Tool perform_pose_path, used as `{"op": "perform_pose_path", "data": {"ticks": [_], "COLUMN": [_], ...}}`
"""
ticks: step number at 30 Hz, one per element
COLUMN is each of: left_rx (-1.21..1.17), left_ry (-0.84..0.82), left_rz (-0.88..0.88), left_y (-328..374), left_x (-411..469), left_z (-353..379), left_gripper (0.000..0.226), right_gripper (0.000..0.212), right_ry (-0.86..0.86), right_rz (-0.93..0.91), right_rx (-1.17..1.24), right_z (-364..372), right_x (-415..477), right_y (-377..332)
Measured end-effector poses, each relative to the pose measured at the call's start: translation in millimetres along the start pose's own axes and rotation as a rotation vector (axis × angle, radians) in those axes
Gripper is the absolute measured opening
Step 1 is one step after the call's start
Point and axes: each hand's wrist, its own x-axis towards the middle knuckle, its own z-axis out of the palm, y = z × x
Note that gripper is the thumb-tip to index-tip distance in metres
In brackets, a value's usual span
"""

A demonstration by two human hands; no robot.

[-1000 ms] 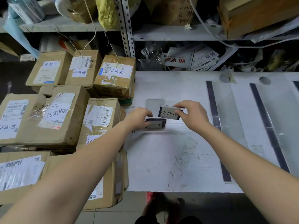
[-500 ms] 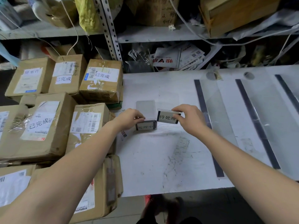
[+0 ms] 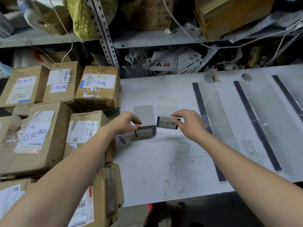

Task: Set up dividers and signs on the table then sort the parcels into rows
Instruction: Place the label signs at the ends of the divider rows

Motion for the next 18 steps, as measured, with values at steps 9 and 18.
{"op": "perform_pose_path", "data": {"ticks": [9, 18], "left_rx": [0.049, 0.006], "left_ry": [-0.075, 0.031], "left_rz": [0.036, 0.07], "left_y": [-3.7, -0.7], "left_x": [7.9, 1.2], "left_z": [-6.3, -4.6], "left_gripper": [0.021, 0.013], "right_gripper": [0.019, 0.018], "right_ry": [-0.003, -0.004], "right_rz": [0.019, 0.005], "right_rx": [0.007, 0.029], "right_z": [1.8, -1.5], "right_x": [-2.0, -2.8], "right_y": [-2.9, -1.4]}}
